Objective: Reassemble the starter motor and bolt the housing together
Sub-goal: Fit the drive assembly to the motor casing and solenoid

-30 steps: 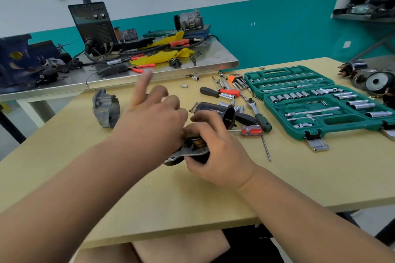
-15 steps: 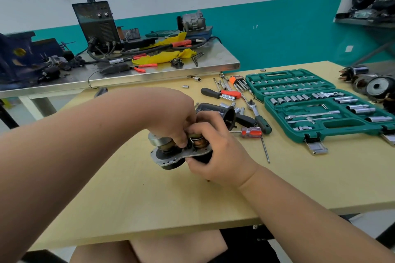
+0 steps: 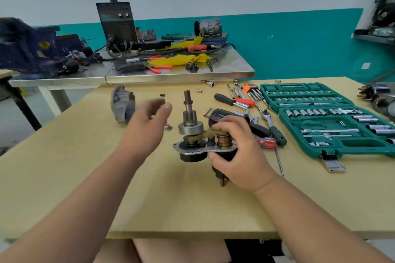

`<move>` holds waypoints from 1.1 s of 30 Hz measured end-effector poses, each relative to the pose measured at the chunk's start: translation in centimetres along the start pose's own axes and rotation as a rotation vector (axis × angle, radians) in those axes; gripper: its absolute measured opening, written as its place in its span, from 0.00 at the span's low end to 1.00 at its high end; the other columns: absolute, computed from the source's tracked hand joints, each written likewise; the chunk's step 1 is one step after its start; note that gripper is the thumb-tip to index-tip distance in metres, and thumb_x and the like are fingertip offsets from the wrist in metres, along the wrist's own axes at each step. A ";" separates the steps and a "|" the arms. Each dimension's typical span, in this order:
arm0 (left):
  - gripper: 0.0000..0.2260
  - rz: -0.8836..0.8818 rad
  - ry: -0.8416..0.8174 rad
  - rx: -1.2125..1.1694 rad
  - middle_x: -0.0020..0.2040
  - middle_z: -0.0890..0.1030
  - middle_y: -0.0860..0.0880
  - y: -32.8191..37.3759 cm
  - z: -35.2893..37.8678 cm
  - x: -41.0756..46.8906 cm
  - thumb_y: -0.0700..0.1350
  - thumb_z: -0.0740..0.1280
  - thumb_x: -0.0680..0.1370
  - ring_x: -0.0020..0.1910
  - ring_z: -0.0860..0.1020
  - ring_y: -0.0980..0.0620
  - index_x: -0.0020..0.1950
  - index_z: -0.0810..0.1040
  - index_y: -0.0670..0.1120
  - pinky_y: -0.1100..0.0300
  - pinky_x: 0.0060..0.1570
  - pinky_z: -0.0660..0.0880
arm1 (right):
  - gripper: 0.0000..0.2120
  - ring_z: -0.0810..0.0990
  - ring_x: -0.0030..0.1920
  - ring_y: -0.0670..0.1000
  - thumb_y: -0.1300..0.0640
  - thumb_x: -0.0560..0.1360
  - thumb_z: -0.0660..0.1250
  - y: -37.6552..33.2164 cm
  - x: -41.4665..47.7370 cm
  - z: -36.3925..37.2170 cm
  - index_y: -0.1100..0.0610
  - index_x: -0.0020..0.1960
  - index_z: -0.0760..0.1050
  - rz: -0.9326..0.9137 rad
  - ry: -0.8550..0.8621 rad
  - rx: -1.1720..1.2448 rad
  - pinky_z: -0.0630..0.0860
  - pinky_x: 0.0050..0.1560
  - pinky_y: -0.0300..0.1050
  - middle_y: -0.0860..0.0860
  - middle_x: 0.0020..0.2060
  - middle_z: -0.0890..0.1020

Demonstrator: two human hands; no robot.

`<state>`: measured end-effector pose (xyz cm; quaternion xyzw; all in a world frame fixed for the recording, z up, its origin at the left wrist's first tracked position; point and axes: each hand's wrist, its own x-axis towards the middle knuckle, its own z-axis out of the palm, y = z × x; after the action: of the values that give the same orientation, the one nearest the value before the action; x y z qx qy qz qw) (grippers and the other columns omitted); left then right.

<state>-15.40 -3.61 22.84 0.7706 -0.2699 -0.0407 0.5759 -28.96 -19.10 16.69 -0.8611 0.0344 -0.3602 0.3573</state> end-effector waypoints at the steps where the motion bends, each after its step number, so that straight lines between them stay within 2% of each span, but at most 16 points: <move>1: 0.20 -0.111 -0.159 -0.091 0.60 0.79 0.52 -1.3 0.9 -0.5 0.59 0.62 0.78 0.53 0.79 0.56 0.68 0.71 0.52 0.50 0.58 0.76 | 0.22 0.67 0.61 0.33 0.52 0.67 0.71 0.1 0.0 0.0 0.40 0.58 0.69 0.027 0.006 0.004 0.62 0.57 0.21 0.38 0.61 0.65; 3: 0.25 -0.180 -0.395 -0.269 0.58 0.82 0.51 -2.7 2.6 -1.3 0.62 0.64 0.73 0.53 0.81 0.55 0.66 0.73 0.52 0.57 0.54 0.78 | 0.23 0.68 0.61 0.34 0.50 0.67 0.70 0.1 0.0 0.0 0.34 0.57 0.67 0.064 0.000 0.009 0.63 0.56 0.22 0.37 0.61 0.65; 4: 0.22 -0.168 -0.437 -0.336 0.54 0.84 0.52 -3.0 3.4 -1.5 0.62 0.68 0.71 0.51 0.82 0.55 0.62 0.77 0.53 0.60 0.51 0.79 | 0.23 0.68 0.61 0.35 0.49 0.67 0.70 0.1 0.0 0.0 0.33 0.57 0.66 0.070 -0.008 0.008 0.64 0.56 0.22 0.37 0.61 0.65; 6: 0.14 -0.125 -0.405 -0.382 0.47 0.85 0.51 -3.3 4.2 -1.4 0.57 0.73 0.71 0.46 0.83 0.55 0.53 0.81 0.53 0.59 0.48 0.79 | 0.24 0.69 0.61 0.35 0.49 0.67 0.69 0.1 0.1 0.0 0.32 0.58 0.65 0.078 -0.023 0.001 0.65 0.56 0.23 0.36 0.61 0.66; 9: 0.09 -0.029 -0.350 -0.397 0.44 0.85 0.51 -3.5 4.3 -1.0 0.51 0.71 0.70 0.42 0.83 0.56 0.49 0.83 0.53 0.66 0.41 0.77 | 0.27 0.72 0.59 0.36 0.48 0.66 0.69 0.2 0.4 0.0 0.33 0.62 0.64 0.122 -0.031 0.014 0.66 0.53 0.22 0.36 0.59 0.70; 12: 0.11 0.057 -0.309 -0.401 0.44 0.85 0.52 -3.8 3.8 -0.8 0.51 0.73 0.68 0.43 0.83 0.56 0.49 0.84 0.53 0.68 0.41 0.76 | 0.30 0.73 0.59 0.36 0.45 0.64 0.69 0.2 1.0 0.3 0.33 0.63 0.63 0.182 -0.063 0.008 0.67 0.51 0.22 0.34 0.58 0.72; 18: 0.18 0.136 -0.126 -0.382 0.44 0.85 0.53 -4.3 2.5 0.2 0.56 0.72 0.63 0.45 0.83 0.54 0.51 0.82 0.53 0.64 0.44 0.78 | 0.34 0.70 0.52 0.26 0.38 0.63 0.68 -0.4 3.5 0.7 0.20 0.57 0.50 0.271 -0.349 -0.104 0.70 0.42 0.25 0.26 0.52 0.69; 20: 0.19 0.154 -0.103 -0.392 0.45 0.85 0.54 -4.6 2.1 0.2 0.56 0.72 0.63 0.45 0.82 0.55 0.52 0.82 0.53 0.66 0.44 0.77 | 0.34 0.70 0.52 0.25 0.36 0.62 0.68 -1.0 4.4 0.1 0.22 0.59 0.51 0.263 -0.473 -0.121 0.69 0.43 0.22 0.26 0.51 0.69; 22: 0.20 0.164 -0.117 -0.407 0.46 0.85 0.54 -4.8 1.7 0.1 0.55 0.73 0.63 0.45 0.82 0.57 0.53 0.81 0.52 0.67 0.43 0.76 | 0.30 0.70 0.55 0.26 0.35 0.62 0.66 -1.4 5.5 -1.0 0.22 0.59 0.56 0.257 -0.506 -0.083 0.69 0.50 0.26 0.25 0.53 0.71; 24: 0.20 0.170 -0.155 -0.415 0.47 0.84 0.54 -5.0 1.3 -0.1 0.54 0.73 0.64 0.46 0.82 0.57 0.54 0.81 0.53 0.67 0.43 0.76 | 0.23 0.72 0.56 0.31 0.36 0.65 0.63 -0.7 6.9 -2.2 0.28 0.59 0.63 0.228 -0.325 -0.054 0.71 0.57 0.36 0.28 0.53 0.74; 26: 0.20 0.174 -0.176 -0.418 0.48 0.84 0.54 -5.1 1.1 -0.3 0.54 0.74 0.64 0.47 0.82 0.57 0.55 0.81 0.53 0.68 0.44 0.76 | 0.22 0.74 0.57 0.35 0.37 0.71 0.63 0.8 9.0 -3.0 0.37 0.64 0.66 0.251 -0.119 -0.254 0.72 0.60 0.44 0.35 0.57 0.76; 27: 0.19 0.174 -0.181 -0.421 0.49 0.84 0.54 -5.1 1.1 -0.4 0.54 0.74 0.64 0.47 0.82 0.58 0.54 0.81 0.54 0.68 0.44 0.75 | 0.26 0.74 0.59 0.40 0.37 0.72 0.64 1.5 10.0 -3.2 0.42 0.68 0.64 0.311 -0.134 -0.417 0.72 0.61 0.48 0.40 0.61 0.75; 29: 0.17 0.170 -0.186 -0.434 0.49 0.84 0.55 -5.0 1.0 -0.5 0.54 0.73 0.65 0.48 0.81 0.58 0.53 0.82 0.57 0.69 0.44 0.75 | 0.37 0.73 0.62 0.52 0.34 0.71 0.65 3.1 11.5 -2.9 0.50 0.73 0.59 0.472 -0.374 -0.732 0.73 0.60 0.51 0.51 0.67 0.72; 30: 0.16 0.167 -0.192 -0.438 0.49 0.84 0.55 -4.9 1.0 -0.5 0.54 0.73 0.65 0.48 0.81 0.58 0.53 0.82 0.58 0.69 0.44 0.75 | 0.41 0.74 0.61 0.54 0.33 0.69 0.66 3.8 11.9 -2.5 0.52 0.74 0.58 0.527 -0.500 -0.824 0.74 0.57 0.51 0.53 0.67 0.72; 31: 0.16 0.166 -0.197 -0.438 0.49 0.84 0.55 -4.9 1.0 -0.5 0.54 0.73 0.65 0.48 0.81 0.58 0.53 0.82 0.59 0.69 0.44 0.75 | 0.41 0.76 0.57 0.54 0.33 0.69 0.67 4.3 12.2 -2.1 0.53 0.73 0.60 0.562 -0.585 -0.867 0.75 0.53 0.49 0.53 0.63 0.75; 33: 0.16 0.167 -0.202 -0.439 0.49 0.84 0.55 -4.9 1.0 -0.4 0.54 0.73 0.65 0.48 0.81 0.58 0.53 0.82 0.58 0.68 0.45 0.75 | 0.37 0.77 0.46 0.49 0.32 0.66 0.68 5.2 12.4 -1.6 0.53 0.67 0.67 0.554 -0.623 -0.896 0.75 0.44 0.46 0.49 0.49 0.78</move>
<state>-14.32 -3.32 17.91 0.5943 -0.3736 -0.1273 0.7008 -19.82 -27.85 21.57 -0.9515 0.2989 0.0641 0.0341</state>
